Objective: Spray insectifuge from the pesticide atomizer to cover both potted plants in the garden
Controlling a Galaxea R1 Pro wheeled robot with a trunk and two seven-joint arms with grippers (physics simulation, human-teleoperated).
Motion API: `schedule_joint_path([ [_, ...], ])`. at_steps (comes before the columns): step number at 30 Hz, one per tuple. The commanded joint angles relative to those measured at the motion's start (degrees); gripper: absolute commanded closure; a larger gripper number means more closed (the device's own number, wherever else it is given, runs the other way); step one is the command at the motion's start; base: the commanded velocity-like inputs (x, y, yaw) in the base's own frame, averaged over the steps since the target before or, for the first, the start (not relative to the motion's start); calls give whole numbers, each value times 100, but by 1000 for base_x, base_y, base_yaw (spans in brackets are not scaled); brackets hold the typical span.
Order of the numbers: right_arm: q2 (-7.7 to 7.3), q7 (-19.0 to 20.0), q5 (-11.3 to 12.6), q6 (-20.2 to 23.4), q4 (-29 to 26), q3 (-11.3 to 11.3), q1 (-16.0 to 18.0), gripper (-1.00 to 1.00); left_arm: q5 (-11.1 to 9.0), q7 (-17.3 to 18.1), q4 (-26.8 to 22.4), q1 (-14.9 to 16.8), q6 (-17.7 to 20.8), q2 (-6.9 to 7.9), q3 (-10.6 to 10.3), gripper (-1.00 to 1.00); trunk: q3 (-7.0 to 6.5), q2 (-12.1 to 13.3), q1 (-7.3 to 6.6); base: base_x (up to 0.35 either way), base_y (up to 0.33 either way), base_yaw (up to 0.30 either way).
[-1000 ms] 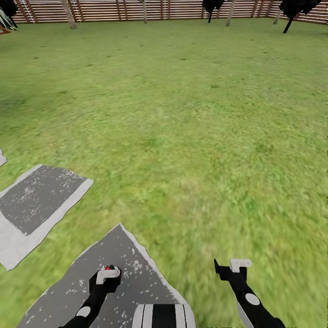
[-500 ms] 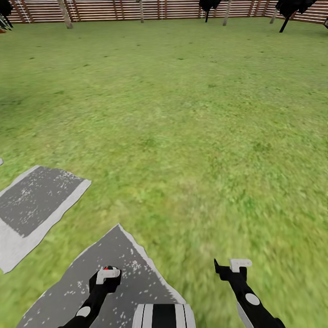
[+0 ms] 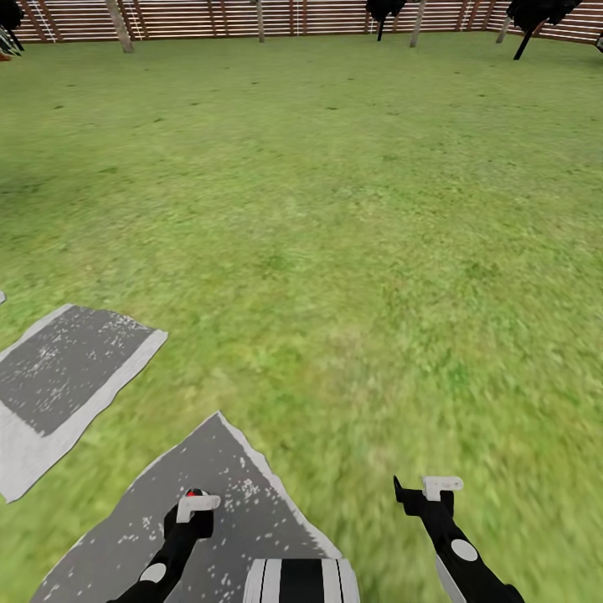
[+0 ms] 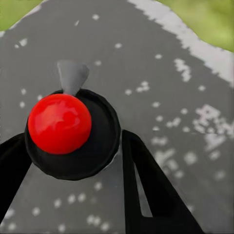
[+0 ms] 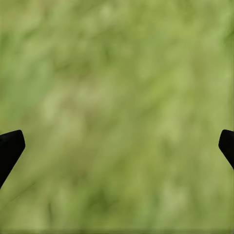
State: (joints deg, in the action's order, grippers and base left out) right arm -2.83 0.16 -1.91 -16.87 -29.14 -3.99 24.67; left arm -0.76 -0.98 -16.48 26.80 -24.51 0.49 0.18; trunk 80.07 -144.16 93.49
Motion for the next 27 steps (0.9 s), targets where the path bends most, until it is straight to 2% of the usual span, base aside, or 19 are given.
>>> schedule_joint_path([
  [1,2,2,-20,-18,4,-14,2,-100,-4,-8,6,2,-22,0,0,100,3,-1,-1,0,0,0],
  [13,2,2,-20,-18,4,-14,2,-100,-10,-8,4,3,-27,3,0,100,3,-1,-1,0,0,0],
  [27,2,2,-20,-18,4,-14,2,-100,-12,-8,-5,5,-27,-5,-1,100,-307,18,-37,0,0,0],
])
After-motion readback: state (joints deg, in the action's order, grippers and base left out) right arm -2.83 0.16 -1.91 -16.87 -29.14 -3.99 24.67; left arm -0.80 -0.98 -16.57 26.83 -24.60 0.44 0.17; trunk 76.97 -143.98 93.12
